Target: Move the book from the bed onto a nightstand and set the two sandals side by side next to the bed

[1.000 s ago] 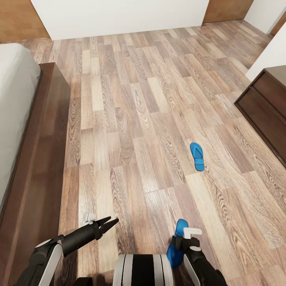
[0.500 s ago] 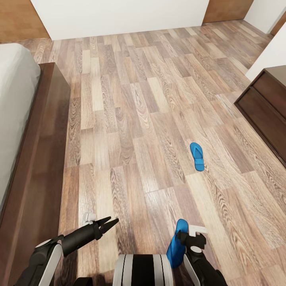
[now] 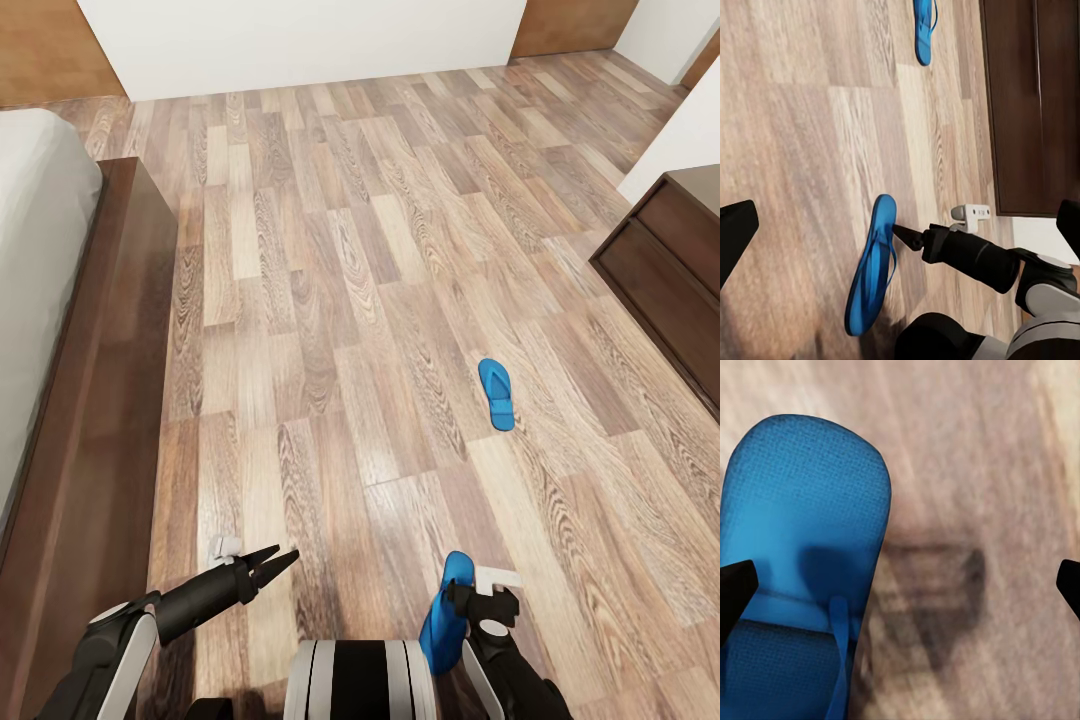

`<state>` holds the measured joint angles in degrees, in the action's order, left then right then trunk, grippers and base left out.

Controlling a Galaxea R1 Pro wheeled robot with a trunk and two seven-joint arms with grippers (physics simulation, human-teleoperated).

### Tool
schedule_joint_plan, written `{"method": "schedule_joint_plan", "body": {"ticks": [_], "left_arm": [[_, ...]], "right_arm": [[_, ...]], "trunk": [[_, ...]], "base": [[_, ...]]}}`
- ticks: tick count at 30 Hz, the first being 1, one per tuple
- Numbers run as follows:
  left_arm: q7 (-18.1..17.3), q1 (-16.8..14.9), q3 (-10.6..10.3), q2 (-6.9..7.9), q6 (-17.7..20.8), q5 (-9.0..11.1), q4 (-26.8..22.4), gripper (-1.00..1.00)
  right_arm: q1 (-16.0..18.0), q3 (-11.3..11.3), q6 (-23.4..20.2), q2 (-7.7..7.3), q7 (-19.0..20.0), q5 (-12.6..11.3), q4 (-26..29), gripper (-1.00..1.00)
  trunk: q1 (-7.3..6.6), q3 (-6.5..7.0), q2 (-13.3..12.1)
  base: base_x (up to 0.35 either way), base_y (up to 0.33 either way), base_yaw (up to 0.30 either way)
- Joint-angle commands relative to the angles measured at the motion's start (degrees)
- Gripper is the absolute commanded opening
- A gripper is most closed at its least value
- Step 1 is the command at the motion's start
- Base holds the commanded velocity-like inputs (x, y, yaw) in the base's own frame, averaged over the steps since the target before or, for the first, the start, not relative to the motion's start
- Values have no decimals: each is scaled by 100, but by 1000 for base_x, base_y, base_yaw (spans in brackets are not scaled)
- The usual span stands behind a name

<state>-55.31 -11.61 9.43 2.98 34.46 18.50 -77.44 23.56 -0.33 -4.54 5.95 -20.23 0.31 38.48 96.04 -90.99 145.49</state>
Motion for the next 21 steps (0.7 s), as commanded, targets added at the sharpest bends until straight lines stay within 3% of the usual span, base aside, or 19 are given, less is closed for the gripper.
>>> {"method": "schedule_joint_plan", "body": {"ticks": [1,21], "left_arm": [[-6,-1,2,1,44,31,0,100],[-6,-2,-3,1,44,31,0,100]], "right_arm": [[0,-4,-38,3,-16,4,11,100],[1,-5,-38,3,-16,4,11,100]], "trunk": [[-1,-3,1],[-1,-3,1]], "base": [[0,0,0],[0,0,0]]}}
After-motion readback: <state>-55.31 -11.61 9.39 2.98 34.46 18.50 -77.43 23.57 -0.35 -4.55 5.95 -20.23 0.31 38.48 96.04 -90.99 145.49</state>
